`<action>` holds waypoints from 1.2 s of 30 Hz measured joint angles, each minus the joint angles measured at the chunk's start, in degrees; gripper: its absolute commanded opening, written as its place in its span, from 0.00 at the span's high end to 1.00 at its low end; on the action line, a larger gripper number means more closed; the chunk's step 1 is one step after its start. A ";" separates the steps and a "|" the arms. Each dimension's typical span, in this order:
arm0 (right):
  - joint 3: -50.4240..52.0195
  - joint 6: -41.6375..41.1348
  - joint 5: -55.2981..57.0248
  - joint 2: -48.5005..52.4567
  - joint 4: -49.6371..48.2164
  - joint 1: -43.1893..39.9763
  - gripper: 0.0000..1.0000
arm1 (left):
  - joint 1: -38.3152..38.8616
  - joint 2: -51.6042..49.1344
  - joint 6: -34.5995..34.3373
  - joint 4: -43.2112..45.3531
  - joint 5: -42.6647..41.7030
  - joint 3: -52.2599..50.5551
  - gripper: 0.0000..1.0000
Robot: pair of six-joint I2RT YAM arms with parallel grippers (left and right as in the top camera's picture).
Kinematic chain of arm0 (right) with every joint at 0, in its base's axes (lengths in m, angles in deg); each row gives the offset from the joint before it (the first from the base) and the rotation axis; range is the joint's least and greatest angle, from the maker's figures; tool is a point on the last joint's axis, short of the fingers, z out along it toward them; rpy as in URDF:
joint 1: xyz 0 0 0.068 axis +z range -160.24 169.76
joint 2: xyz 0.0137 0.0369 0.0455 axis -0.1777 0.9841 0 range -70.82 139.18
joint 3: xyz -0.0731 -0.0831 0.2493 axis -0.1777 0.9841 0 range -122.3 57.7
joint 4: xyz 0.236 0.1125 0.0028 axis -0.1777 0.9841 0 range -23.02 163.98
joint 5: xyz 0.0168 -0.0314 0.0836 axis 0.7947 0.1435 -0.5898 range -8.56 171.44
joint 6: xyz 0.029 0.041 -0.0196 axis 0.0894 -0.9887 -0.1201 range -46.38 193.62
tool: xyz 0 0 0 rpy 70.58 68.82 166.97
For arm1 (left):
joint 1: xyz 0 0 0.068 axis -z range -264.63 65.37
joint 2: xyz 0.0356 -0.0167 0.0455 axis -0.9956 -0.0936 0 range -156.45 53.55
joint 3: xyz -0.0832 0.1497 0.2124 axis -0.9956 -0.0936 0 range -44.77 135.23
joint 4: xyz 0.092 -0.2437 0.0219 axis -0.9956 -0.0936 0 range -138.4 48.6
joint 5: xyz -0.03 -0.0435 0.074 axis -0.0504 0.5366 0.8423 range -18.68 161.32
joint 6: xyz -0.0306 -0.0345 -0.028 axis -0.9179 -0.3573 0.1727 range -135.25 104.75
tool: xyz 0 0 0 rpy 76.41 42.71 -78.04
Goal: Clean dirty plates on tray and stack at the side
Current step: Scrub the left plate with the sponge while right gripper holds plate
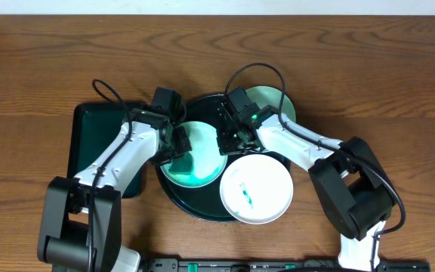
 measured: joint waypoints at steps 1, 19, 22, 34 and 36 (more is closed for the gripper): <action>0.00 -0.15 -0.79 0.02 0.52 -0.26 0.99 | 0.00 -0.04 -0.02 0.22 -0.52 0.00 0.93; -0.33 -1.03 -5.68 0.94 1.46 -1.88 0.99 | 0.83 -2.01 8.50 1.77 -9.33 0.00 0.93; -0.33 -1.05 -5.68 0.94 1.49 -1.88 0.99 | 0.94 -2.01 9.49 3.61 -10.34 0.00 0.93; -0.42 -1.09 -6.27 1.14 1.27 -1.84 0.99 | 1.88 -1.97 0.09 0.35 10.82 0.37 0.93; -0.46 -1.07 -6.27 1.18 1.11 -1.84 0.99 | 1.84 -1.97 1.86 -1.20 8.76 0.42 0.93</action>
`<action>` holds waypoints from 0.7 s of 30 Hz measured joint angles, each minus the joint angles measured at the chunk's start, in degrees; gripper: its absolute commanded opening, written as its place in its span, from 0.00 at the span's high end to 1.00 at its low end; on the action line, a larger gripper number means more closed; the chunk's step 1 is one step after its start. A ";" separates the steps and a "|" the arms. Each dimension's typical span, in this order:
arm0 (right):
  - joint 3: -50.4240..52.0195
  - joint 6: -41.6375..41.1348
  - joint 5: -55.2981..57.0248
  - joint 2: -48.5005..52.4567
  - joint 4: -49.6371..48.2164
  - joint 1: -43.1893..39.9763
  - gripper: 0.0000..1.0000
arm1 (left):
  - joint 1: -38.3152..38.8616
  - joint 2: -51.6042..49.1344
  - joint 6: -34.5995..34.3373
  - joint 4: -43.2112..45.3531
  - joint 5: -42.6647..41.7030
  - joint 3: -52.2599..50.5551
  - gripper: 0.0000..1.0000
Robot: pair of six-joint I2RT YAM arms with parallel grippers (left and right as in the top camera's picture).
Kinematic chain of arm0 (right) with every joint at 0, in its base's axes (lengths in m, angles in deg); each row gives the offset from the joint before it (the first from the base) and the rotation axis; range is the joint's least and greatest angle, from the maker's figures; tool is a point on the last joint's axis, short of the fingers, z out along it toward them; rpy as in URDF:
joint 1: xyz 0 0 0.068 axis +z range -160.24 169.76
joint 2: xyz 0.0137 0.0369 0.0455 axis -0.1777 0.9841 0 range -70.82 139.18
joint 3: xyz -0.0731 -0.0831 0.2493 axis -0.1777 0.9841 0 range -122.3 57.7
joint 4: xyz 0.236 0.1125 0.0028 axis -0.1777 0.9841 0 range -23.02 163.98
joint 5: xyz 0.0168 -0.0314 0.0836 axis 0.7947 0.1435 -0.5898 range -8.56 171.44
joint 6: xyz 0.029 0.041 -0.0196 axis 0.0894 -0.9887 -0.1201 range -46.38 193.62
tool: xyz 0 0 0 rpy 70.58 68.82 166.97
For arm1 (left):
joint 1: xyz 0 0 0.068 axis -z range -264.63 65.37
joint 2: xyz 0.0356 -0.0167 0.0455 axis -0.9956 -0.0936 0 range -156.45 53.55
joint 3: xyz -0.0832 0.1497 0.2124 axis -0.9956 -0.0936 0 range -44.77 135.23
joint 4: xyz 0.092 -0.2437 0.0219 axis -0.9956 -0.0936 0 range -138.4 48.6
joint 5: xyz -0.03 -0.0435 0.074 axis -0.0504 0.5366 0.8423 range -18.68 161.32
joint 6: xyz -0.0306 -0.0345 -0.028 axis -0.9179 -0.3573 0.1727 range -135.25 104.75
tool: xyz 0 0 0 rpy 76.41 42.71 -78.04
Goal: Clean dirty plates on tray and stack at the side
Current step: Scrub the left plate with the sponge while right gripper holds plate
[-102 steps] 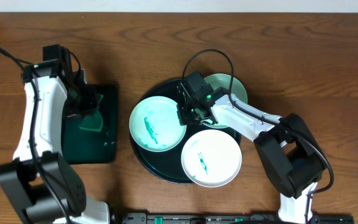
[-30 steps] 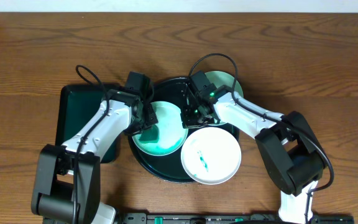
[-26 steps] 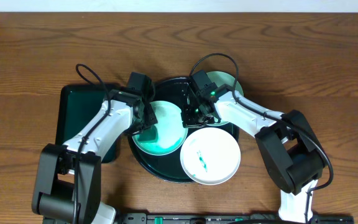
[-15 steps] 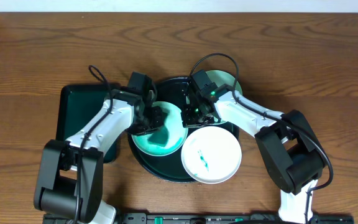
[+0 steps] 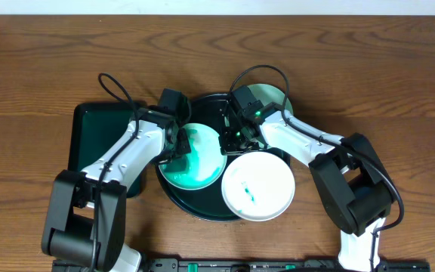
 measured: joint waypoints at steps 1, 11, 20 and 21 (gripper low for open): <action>-0.07 0.00 -0.04 0.07 0.00 0.00 0.99 | -0.09 0.00 1.60 -0.72 -2.27 0.02 0.93; -0.20 0.02 -0.09 0.20 0.17 0.00 0.99 | -0.42 -0.04 11.50 7.21 -21.20 -0.46 0.93; -0.22 0.02 -0.22 0.24 0.17 0.00 0.99 | 0.26 -0.02 1.46 4.48 -3.89 -0.20 0.93; -0.22 0.02 -0.24 0.24 0.17 0.00 0.99 | 0.31 -0.02 -0.31 2.45 -1.92 -0.07 0.93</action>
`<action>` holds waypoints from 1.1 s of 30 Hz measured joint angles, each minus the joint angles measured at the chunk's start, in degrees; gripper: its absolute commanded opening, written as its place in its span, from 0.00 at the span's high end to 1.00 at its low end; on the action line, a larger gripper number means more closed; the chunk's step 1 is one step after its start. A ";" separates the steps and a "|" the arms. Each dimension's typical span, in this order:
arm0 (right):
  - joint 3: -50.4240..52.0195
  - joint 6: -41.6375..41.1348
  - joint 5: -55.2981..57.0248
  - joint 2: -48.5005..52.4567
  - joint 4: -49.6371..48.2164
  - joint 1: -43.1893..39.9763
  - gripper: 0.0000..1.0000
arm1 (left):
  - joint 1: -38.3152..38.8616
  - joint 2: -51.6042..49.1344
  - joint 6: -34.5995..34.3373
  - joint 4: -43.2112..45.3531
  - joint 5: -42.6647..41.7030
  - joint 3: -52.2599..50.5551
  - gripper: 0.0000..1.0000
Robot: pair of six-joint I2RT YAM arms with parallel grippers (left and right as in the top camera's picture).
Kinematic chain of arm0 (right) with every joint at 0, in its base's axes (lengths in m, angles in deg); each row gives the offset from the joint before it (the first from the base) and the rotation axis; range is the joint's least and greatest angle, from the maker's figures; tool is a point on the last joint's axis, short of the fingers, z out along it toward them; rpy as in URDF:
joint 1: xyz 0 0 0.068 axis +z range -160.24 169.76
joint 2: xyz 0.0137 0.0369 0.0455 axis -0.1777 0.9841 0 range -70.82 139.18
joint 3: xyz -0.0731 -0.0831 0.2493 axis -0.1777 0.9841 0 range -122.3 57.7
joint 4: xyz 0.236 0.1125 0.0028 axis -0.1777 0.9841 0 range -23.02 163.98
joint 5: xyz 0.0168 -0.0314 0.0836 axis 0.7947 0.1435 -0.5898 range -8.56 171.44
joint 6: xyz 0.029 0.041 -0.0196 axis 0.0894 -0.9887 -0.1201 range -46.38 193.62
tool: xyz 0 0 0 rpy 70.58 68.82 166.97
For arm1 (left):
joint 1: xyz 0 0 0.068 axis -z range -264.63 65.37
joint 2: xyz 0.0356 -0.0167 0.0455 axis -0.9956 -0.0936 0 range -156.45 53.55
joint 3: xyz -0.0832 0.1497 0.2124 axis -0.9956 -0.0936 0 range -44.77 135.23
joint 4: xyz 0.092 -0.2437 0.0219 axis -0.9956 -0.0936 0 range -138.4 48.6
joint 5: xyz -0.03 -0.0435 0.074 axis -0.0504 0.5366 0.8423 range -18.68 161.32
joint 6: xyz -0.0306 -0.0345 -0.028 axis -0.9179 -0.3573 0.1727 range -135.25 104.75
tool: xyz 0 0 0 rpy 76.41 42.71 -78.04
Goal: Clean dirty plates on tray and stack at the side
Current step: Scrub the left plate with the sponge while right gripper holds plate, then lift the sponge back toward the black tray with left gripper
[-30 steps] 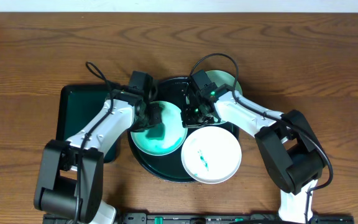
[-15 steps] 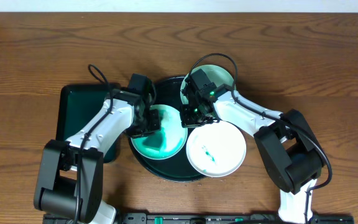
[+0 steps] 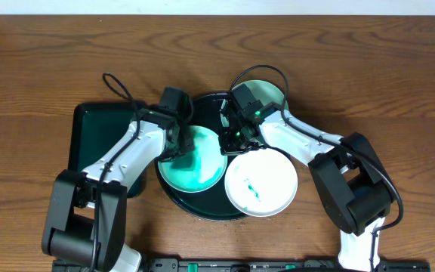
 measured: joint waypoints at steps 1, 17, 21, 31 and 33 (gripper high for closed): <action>0.00 0.00 0.00 0.00 -0.02 0.00 0.99 | 0.00 0.00 -0.98 -1.70 0.90 0.11 0.93; -0.02 0.02 -0.07 0.00 0.11 0.00 0.99 | -0.87 0.00 6.45 4.63 -19.30 -0.35 0.93; -0.02 0.00 -0.13 0.00 0.09 0.00 0.99 | -1.86 0.00 5.70 6.69 -14.88 -0.33 0.93; -0.02 0.00 -0.20 0.02 0.07 0.00 0.99 | -8.17 0.39 4.66 -7.78 -4.85 8.85 0.93; -0.02 -0.02 -0.20 0.02 0.07 0.00 0.99 | -9.68 1.25 4.61 -11.58 -4.09 11.52 0.93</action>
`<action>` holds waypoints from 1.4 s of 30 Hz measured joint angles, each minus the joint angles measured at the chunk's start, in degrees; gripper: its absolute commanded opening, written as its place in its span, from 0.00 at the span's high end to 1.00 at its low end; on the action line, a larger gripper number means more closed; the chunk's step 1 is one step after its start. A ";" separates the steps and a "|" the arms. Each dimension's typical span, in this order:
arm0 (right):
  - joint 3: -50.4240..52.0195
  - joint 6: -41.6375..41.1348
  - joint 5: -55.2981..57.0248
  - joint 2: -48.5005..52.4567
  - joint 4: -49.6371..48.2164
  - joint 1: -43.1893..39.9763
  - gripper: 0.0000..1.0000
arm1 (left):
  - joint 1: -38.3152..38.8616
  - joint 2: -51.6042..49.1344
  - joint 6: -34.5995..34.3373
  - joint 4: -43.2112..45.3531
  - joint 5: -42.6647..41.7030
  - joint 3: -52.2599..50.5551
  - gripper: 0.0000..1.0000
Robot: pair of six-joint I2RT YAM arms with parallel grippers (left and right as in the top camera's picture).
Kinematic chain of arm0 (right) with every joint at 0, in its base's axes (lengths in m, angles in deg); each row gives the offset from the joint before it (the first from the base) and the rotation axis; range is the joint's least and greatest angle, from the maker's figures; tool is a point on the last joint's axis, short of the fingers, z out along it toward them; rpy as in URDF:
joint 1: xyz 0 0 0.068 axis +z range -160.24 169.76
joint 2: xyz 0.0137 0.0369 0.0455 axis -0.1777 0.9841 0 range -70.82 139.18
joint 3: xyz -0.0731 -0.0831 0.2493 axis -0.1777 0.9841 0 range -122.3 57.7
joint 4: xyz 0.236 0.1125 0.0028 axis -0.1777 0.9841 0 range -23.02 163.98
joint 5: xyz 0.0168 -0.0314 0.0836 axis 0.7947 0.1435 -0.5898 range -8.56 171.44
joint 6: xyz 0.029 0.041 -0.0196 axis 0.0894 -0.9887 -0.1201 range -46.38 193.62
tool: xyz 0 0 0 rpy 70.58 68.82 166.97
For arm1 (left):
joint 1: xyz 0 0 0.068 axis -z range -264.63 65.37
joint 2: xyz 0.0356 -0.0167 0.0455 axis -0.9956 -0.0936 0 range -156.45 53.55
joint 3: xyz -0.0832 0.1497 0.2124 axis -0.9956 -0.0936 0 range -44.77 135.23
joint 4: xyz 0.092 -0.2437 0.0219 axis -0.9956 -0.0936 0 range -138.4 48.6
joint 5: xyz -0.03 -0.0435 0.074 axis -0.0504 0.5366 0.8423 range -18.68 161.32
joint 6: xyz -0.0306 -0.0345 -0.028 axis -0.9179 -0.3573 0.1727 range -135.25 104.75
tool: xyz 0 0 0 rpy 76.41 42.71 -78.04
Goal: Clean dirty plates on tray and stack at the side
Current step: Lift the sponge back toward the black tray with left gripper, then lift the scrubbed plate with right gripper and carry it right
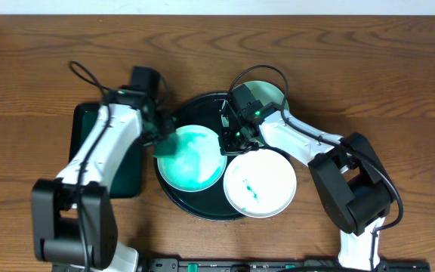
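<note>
A teal plate with pale smears lies on the round dark tray. My left gripper is shut on a teal sponge at the plate's left rim. At the plate's right rim my right gripper looks shut on the edge, though its body hides the fingertips. A white plate with teal smears overlaps the tray's front right. Behind the right arm a pale green plate shows partly.
A rectangular dark green tray lies to the left, under my left arm. Cables loop above both wrists. Bare wooden table stretches along the back and right side.
My left gripper with the sponge has moved from the teal plate's upper left part to its left rim, and the left arm has swung left. The right gripper has stayed at the right rim.
At first the sponge was pressed on the left half of the teal plate with the right gripper at its right rim. At the two following moments the sponge was a little further up the plate, and the white plate had shifted slightly right. Now the sponge is at the left rim.
</note>
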 measured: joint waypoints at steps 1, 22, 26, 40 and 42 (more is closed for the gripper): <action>0.00 0.02 0.02 0.00 0.00 0.00 0.99 | -0.79 0.63 0.02 -1.64 0.35 1.18 0.93; -1.09 10.49 19.21 -11.13 3.48 3.74 0.99 | -17.29 4.81 4.17 -6.05 1.88 3.87 0.93; -1.33 13.60 29.57 -16.57 3.96 7.52 0.99 | -17.29 4.81 4.17 -5.99 1.88 3.87 0.93; -1.42 29.07 71.12 -21.46 -3.63 22.99 0.99 | -17.29 4.81 4.17 -5.99 1.88 3.87 0.93; -1.46 32.74 77.66 -21.46 -7.76 24.92 0.99 | -17.29 4.81 4.17 -5.99 1.88 3.87 0.93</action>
